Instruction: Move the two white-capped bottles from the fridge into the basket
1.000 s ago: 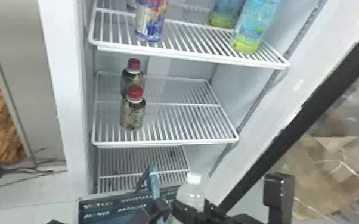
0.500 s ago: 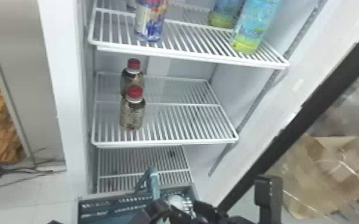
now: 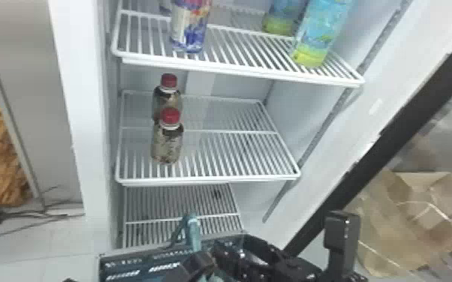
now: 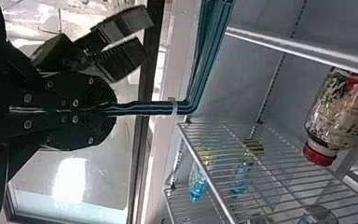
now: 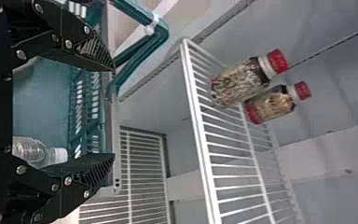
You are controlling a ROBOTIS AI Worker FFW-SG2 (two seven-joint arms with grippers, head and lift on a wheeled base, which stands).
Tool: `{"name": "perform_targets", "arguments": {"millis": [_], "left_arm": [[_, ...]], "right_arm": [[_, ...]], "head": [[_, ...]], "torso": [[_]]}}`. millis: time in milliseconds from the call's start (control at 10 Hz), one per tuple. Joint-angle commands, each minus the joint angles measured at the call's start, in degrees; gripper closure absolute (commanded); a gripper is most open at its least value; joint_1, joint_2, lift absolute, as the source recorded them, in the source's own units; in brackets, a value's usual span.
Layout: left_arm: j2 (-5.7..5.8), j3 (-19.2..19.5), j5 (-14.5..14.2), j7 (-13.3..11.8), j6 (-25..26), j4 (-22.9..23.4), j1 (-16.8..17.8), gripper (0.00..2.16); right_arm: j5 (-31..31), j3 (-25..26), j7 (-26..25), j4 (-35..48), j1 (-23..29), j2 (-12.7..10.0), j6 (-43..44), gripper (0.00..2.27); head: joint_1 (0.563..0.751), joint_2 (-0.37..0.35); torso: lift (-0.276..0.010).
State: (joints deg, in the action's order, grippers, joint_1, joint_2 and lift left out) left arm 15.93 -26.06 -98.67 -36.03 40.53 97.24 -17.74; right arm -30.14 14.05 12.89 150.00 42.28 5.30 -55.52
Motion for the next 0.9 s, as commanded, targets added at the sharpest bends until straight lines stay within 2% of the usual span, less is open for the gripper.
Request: {"name": "perform_targets", "arguments": {"millis": [0,200,500,800], "left_arm": [[-0.11,0.24,-0.05,0.0,-0.04,0.0,-0.25,1.12],[-0.11,0.24,-0.05,0.0,0.1,0.0,-0.25,1.12],[-0.11,0.12,-0.05,0.0,0.1,0.0,-0.25,1.12],[-0.2,0.24,-0.05,0.0,-0.04,0.0,-0.25,1.12]], "right_arm": [[0.55,-0.22,0.21,0.25,0.04,0.06,4.19,0.45],[1.81,-1.02,0.12,-0.03,0.32,0.06,13.75,0.45],[2.49,-1.94,0.12,-1.15,0.32,0.15,21.21,0.45],[5.23,-4.68,-2.43,-2.0,0.18,0.77,32.32,0.45]], "head": [[0.695,-0.35],[0.695,-0.35],[0.695,-0.35],[0.695,-0.35]], "torso": [[-0.26],[-0.26],[-0.26],[-0.26]]}}
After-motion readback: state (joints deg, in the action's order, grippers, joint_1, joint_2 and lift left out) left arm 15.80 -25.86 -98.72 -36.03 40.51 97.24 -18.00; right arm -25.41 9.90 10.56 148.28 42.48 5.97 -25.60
